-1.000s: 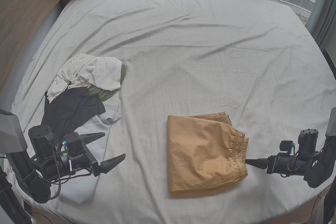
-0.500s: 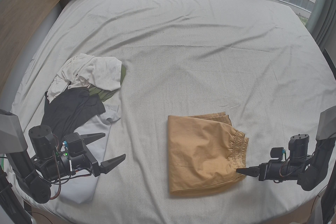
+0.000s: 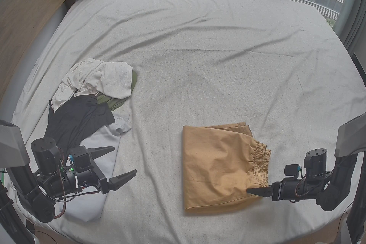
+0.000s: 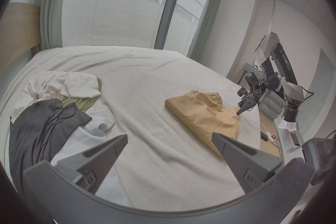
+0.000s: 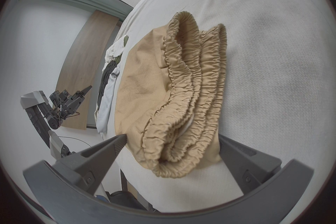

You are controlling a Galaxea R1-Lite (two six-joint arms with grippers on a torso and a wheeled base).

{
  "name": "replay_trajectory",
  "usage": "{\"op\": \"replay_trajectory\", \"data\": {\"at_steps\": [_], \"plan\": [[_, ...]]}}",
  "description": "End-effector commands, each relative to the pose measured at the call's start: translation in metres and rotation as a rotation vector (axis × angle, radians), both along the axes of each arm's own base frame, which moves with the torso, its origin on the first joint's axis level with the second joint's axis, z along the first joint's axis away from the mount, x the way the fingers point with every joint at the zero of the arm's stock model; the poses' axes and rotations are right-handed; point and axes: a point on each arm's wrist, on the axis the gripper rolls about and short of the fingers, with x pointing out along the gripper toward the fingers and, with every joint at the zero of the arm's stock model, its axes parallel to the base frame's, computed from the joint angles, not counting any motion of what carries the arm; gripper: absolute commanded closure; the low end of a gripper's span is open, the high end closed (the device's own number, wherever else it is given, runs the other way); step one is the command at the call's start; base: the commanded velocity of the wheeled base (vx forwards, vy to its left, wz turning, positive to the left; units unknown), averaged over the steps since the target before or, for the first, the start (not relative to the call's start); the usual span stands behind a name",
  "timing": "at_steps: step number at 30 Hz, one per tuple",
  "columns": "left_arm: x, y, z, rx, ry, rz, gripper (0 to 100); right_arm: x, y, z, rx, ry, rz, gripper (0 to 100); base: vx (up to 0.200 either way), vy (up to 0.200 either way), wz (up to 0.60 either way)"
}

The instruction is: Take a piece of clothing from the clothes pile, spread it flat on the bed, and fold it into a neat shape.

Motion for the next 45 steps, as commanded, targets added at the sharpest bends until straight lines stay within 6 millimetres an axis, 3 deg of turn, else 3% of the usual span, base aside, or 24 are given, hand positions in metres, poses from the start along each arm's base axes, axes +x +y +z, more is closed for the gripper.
{"op": "replay_trajectory", "data": {"at_steps": [1,7,22,23,32,36,40,45], "plan": [[-0.001,0.000,0.000,0.000,0.001,-0.001,0,0.002,0.007,-0.009,0.015,0.011,0.013,0,0.000,0.000,0.00],[-0.001,0.000,0.001,-0.001,-0.004,0.000,0,0.009,0.012,-0.021,0.028,0.001,-0.022,0,0.000,0.000,0.00],[-0.002,0.000,0.001,0.000,-0.001,0.000,0,0.018,0.021,-0.016,0.091,0.006,-0.037,0,0.000,0.000,0.00],[-0.002,0.000,0.001,0.000,-0.001,-0.001,0,0.018,0.021,-0.016,0.091,0.004,-0.037,100,0.000,0.000,0.00],[-0.002,0.001,0.001,-0.001,0.002,0.001,0,0.019,0.022,-0.012,0.101,-0.008,-0.034,100,0.000,0.000,0.00],[-0.003,0.001,0.001,-0.001,0.000,0.001,0,0.016,0.026,0.003,0.141,-0.028,-0.023,100,0.000,0.000,0.00],[-0.003,0.001,0.005,-0.007,-0.016,0.003,0,0.012,0.027,0.035,0.223,-0.095,0.009,100,0.000,0.000,0.00],[-0.004,0.000,0.007,-0.009,-0.025,-0.003,0,0.007,0.032,0.059,0.284,-0.149,0.027,100,0.000,0.000,0.00]]}}
